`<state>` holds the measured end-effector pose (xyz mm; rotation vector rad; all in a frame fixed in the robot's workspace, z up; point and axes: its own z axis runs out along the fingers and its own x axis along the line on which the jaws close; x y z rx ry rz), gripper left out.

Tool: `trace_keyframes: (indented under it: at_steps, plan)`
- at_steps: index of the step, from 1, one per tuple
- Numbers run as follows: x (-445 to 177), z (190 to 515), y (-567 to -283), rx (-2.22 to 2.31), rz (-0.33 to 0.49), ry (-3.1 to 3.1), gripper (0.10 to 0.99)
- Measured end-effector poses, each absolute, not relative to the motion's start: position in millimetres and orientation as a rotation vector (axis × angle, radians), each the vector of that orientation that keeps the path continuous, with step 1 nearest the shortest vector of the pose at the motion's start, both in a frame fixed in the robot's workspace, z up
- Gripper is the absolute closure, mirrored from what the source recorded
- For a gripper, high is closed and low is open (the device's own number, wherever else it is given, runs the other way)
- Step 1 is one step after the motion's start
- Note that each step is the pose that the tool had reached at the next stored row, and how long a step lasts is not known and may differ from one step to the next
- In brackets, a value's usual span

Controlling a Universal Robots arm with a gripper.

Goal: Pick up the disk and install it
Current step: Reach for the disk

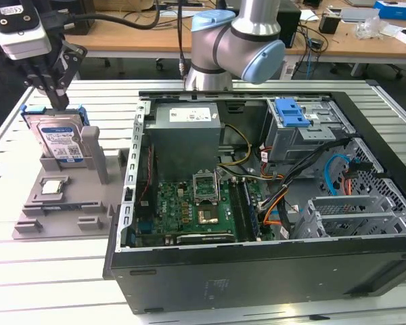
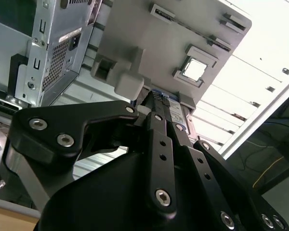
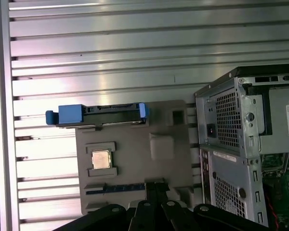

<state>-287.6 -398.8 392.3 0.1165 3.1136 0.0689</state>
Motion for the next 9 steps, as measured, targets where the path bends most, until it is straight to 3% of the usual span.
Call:
trace_keyframes:
  at_steps: [9]
  plan:
    - [-302.2, 392.2, -398.8, 0.117, 0.069, 3.114, 0.98]
